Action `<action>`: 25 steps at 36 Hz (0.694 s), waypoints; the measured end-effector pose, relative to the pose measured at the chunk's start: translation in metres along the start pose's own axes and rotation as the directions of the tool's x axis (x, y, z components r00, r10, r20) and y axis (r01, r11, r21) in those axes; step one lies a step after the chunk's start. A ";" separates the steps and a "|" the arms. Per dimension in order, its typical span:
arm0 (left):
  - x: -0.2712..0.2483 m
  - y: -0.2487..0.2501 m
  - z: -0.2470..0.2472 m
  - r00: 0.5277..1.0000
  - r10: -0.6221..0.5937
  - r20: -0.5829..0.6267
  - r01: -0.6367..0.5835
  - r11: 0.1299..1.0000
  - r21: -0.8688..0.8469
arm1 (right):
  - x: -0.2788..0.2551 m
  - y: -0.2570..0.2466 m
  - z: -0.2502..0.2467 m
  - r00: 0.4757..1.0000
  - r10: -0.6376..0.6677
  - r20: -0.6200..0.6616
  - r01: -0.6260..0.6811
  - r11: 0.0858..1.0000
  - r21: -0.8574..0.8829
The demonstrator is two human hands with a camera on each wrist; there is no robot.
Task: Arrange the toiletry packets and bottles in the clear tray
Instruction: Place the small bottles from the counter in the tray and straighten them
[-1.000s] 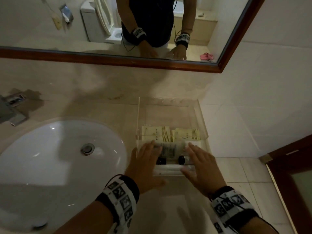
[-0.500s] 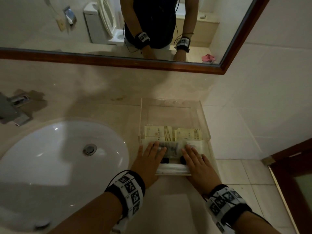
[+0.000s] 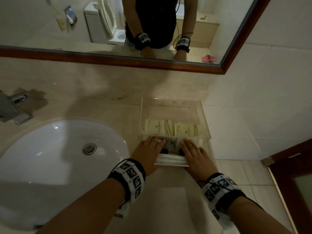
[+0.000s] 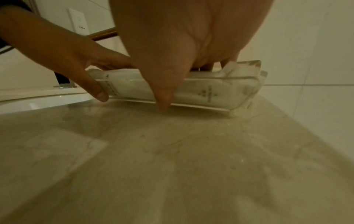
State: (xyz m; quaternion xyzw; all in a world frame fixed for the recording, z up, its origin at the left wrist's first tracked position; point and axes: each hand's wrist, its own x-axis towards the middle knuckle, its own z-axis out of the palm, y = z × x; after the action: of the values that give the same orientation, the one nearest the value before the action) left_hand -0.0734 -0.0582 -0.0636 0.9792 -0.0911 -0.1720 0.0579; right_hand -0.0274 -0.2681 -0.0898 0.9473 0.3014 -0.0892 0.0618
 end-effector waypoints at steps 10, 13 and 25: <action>-0.007 0.006 0.004 0.990 -0.046 -0.133 0.044 0.999 -0.015 | 0.004 0.006 -0.006 0.997 -0.018 -0.075 0.016 0.999 -0.032; -0.004 0.007 0.002 0.989 -0.054 -0.138 0.054 0.999 -0.003 | 0.007 0.008 -0.009 0.999 0.025 -0.027 -0.025 1.000 -0.018; -0.002 0.009 0.007 0.984 -0.070 -0.161 0.070 0.998 -0.010 | 0.003 0.003 -0.023 0.997 0.050 0.055 -0.057 0.991 0.124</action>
State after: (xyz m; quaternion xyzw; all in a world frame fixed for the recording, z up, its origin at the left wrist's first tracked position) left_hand -0.0791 -0.0674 -0.0682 0.9923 -0.0514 -0.0943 0.0610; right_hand -0.0201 -0.2646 -0.0682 0.9544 0.2681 -0.1306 0.0124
